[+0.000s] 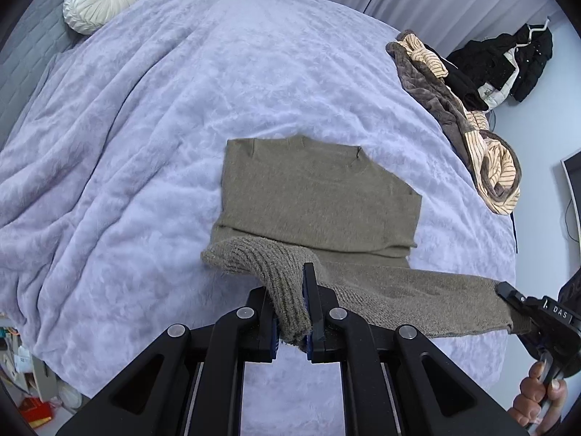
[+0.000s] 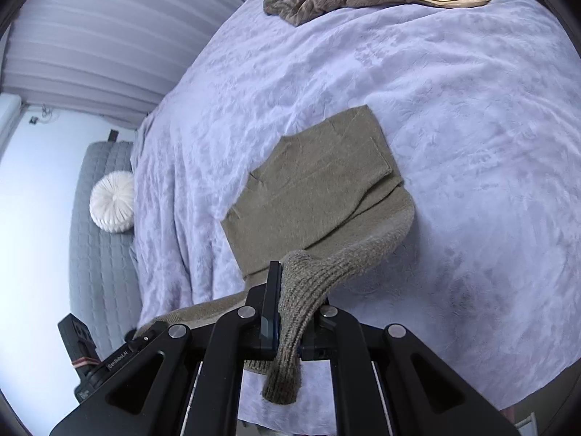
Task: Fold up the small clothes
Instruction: 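Carry the ribbed hem with both grippers over the body toward the collar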
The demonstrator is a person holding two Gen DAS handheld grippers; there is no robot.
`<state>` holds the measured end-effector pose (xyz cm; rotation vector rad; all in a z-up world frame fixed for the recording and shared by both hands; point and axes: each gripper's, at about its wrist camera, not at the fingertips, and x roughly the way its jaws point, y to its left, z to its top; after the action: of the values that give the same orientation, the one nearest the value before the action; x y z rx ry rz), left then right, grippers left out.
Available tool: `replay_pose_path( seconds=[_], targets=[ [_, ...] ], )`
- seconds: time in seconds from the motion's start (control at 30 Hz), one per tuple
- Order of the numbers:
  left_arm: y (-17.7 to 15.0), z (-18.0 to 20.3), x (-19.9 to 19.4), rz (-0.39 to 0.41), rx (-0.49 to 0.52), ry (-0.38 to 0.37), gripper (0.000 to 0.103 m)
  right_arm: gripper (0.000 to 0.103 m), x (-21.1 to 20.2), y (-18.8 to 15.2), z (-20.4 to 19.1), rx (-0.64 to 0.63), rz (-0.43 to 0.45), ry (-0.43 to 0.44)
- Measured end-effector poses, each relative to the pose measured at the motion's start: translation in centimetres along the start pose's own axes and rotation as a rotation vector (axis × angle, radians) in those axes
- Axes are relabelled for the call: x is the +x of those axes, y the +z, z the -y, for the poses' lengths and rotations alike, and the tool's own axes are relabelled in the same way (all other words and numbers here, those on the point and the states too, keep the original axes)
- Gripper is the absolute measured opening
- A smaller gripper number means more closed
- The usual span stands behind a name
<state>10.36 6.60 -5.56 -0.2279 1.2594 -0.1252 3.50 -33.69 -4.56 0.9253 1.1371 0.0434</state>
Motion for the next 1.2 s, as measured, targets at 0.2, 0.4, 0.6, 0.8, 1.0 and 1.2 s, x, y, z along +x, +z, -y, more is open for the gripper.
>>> replay_pose_path(
  seconds=[0.2, 0.4, 0.6, 0.8, 1.0, 1.2],
  targets=[
    [0.9, 0.2, 1.0, -0.002, -0.014, 0.016, 0.011, 0.006, 0.9, -0.1, -0.6, -0.049, -0.011, -0.059],
    [1.8, -0.6, 1.4, 0.014, -0.049, 0.008, 0.011, 0.006, 1.4, 1.0, -0.7, -0.061, -0.008, -0.061],
    [2.5, -0.2, 3.2, 0.001, -0.026, 0.04, 0.011, 0.006, 3.2, 2.3, -0.6, -0.069, -0.014, -0.085],
    [2.8, 0.0, 5.4, -0.029, -0.018, 0.053, 0.011, 0.006, 5.1, 3.4, 0.6, -0.049, -0.032, -0.102],
    [3.5, 0.1, 7.2, -0.055, -0.015, 0.066, 0.011, 0.006, 6.7, 4.2, 1.1, -0.048, -0.043, -0.12],
    [4.7, 0.4, 8.7, -0.069, 0.0, 0.079, 0.011, 0.006, 8.1, 5.5, 1.1, -0.043, -0.047, -0.129]
  ],
)
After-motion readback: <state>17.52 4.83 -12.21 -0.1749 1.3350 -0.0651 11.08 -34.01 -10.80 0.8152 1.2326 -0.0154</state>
